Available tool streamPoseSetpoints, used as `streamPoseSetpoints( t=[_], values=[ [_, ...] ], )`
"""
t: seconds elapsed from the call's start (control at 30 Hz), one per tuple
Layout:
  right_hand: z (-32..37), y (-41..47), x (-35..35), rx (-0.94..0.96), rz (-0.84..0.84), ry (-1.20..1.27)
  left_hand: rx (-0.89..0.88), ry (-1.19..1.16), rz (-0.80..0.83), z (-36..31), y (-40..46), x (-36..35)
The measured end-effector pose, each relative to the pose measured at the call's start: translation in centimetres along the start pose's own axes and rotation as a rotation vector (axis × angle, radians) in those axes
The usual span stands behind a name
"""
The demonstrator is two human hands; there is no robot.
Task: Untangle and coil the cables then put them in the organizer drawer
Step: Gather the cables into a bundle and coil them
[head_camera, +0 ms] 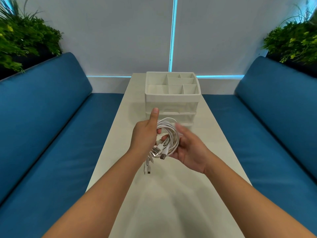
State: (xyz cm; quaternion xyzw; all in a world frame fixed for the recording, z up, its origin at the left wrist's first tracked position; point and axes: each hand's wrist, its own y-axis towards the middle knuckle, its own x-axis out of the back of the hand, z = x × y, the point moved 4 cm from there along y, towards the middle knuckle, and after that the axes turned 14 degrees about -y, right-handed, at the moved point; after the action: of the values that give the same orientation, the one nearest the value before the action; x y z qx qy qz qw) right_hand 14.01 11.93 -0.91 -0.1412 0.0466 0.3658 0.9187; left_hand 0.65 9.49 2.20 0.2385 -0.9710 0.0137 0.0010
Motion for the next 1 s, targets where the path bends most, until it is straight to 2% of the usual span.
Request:
streamPoseSetpoints(
  t=[0.07,0.13,0.47,0.57,0.7,0.87,1.0],
  values=[
    [0.2,0.2,-0.3,0.017,-0.046,-0.204,-0.015,0.020,0.006,0.2,0.1,-0.1],
    [0.0,0.8,-0.1,-0.003,-0.123,-0.255,-0.025,0.057,0.006,0.2,0.2,-0.1],
    [0.4,1.4,-0.9,0.055,-0.116,-0.047,-0.149,0.191,0.020,-0.7,0.9,0.0],
    [0.9,1.6,-0.9,0.093,-0.157,-0.276,-0.163,0.175,0.018,-1.0,0.6,-0.4],
    [0.6,1.4,-1.1,0.122,-0.195,-0.402,-0.161,0.145,-0.039,-1.4,0.6,0.0],
    [-1.2,1.1,-2.0,0.105,-0.388,-0.630,-0.092,0.049,-0.075,-1.0,0.5,0.1],
    [-2.7,1.4,-2.2,0.075,-0.518,-0.655,0.101,-0.133,-0.104,0.8,0.1,-0.3]
  ],
)
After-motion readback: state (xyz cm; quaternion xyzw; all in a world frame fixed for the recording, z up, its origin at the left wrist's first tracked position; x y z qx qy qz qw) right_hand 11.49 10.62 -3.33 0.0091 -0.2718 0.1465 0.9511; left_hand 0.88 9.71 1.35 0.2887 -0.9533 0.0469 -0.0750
